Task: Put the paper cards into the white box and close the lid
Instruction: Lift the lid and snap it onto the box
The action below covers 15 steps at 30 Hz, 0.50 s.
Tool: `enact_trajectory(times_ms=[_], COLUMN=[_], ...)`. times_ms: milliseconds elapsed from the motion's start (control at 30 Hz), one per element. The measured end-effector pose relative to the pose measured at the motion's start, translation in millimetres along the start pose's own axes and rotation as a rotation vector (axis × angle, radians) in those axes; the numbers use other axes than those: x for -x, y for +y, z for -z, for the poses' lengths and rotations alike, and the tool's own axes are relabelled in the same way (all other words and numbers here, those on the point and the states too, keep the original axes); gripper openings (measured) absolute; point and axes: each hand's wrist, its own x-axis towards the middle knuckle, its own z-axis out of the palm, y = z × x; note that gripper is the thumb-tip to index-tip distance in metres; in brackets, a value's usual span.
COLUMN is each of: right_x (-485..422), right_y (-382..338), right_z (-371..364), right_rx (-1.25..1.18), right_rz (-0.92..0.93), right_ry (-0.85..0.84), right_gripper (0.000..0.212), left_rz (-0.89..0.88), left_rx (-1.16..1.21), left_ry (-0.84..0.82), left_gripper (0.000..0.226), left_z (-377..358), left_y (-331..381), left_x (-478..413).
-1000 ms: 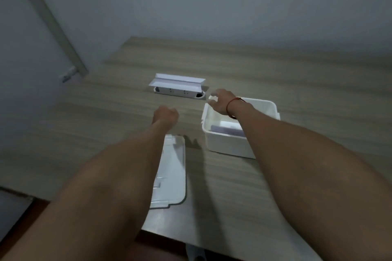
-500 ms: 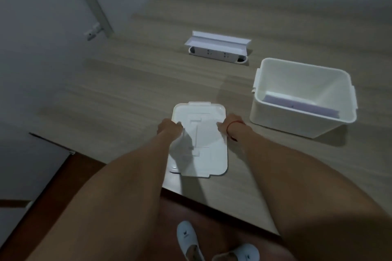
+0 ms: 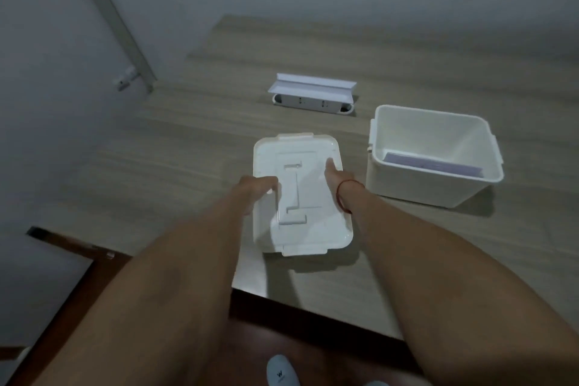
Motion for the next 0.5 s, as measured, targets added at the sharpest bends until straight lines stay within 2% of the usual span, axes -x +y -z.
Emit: enact_trajectory(times_ms=[67, 167, 233, 333, 400, 500], right_x=[15, 44, 60, 83, 100, 116], right_y=[-38, -101, -137, -169, -178, -180], right_z=[13, 40, 57, 79, 91, 107], right_rx=[-0.129, -0.36, -0.503, -0.763, -0.923, -1.186], right_rz=[0.074, 0.231, 0.287, 0.345, 0.398, 0.396], right_ry=[0.057, 0.177, 0.194, -0.008, -0.119, -0.119], right_gripper=[0.079, 0.076, 0.077, 0.08, 0.077, 0.068], left_rz=[-0.149, -0.471, -0.674, -0.882, -0.994, -1.07], left_rx=[0.035, 0.128, 0.055, -0.223, -0.358, -0.448], left_ry=[0.048, 0.175, 0.307, 0.495, 0.578, 0.64], left_gripper=[0.052, 0.044, 0.037, 0.019, 0.027, 0.048], left_z=[17, 41, 50, 55, 50, 41], left_y=[36, 87, 115, 146, 158, 168], left_x=[14, 53, 71, 105, 123, 131])
